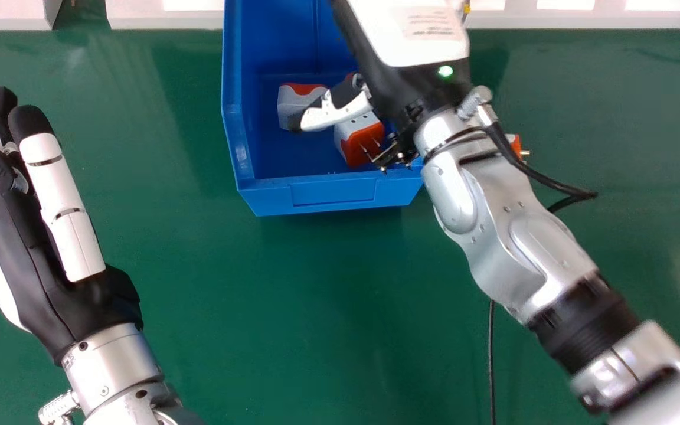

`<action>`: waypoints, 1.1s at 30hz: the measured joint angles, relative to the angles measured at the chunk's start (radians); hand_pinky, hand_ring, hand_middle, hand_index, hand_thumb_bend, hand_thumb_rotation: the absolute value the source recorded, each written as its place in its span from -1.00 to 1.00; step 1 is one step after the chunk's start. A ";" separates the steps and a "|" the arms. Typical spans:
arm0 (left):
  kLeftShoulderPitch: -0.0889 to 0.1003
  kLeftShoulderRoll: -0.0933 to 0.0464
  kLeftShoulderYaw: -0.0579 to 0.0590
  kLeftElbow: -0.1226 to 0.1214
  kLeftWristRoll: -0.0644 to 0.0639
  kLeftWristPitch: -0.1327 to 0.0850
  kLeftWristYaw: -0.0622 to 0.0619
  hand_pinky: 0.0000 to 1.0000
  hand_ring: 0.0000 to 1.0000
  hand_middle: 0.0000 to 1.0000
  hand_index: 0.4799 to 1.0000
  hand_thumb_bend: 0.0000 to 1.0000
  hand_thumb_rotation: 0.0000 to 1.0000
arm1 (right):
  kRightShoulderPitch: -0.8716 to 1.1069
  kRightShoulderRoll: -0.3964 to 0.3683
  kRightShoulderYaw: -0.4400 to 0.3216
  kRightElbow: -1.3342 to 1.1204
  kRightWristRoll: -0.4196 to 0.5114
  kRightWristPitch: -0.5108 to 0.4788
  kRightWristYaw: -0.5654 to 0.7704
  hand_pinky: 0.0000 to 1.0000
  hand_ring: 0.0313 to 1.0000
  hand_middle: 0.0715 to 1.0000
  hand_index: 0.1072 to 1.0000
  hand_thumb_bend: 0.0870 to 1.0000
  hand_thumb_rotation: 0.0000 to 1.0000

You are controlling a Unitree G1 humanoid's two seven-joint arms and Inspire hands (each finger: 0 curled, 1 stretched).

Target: Pick all objects and put in blue box

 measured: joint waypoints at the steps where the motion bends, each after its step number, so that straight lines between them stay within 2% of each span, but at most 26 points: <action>1: 0.000 0.000 -0.001 0.000 0.000 0.000 0.000 0.87 0.93 0.92 0.75 0.06 0.66 | 0.015 -0.010 -0.018 -0.054 -0.001 0.043 0.044 1.00 1.00 1.00 1.00 1.00 -0.21; 5: -0.001 0.000 -0.001 0.001 0.001 -0.001 0.001 0.88 0.93 0.92 0.76 0.06 0.65 | 0.069 -0.062 -0.082 -0.242 -0.005 0.198 0.256 1.00 1.00 1.00 1.00 1.00 -0.24; 9: -0.001 0.000 -0.003 0.003 0.001 -0.001 -0.002 0.90 0.94 0.94 0.77 0.07 0.65 | 0.080 -0.117 -0.113 -0.342 -0.043 0.326 0.433 1.00 1.00 1.00 1.00 1.00 -0.21; 17: -0.001 0.000 -0.002 0.005 0.000 -0.013 -0.008 0.89 0.94 0.93 0.74 0.07 0.65 | 0.080 -0.201 -0.121 -0.347 -0.074 0.450 0.712 1.00 1.00 1.00 1.00 1.00 -0.34; 25: 0.002 0.000 -0.004 0.005 -0.002 -0.017 -0.012 0.91 0.96 0.95 0.80 0.07 0.66 | 0.015 -0.233 -0.061 -0.135 -0.057 0.405 0.838 1.00 1.00 1.00 1.00 1.00 -0.43; 33: 0.004 0.000 -0.003 0.009 -0.001 -0.020 -0.013 0.90 0.95 0.94 0.79 0.07 0.66 | -0.036 -0.183 -0.014 0.220 0.028 0.234 0.738 0.98 1.00 1.00 1.00 1.00 -0.55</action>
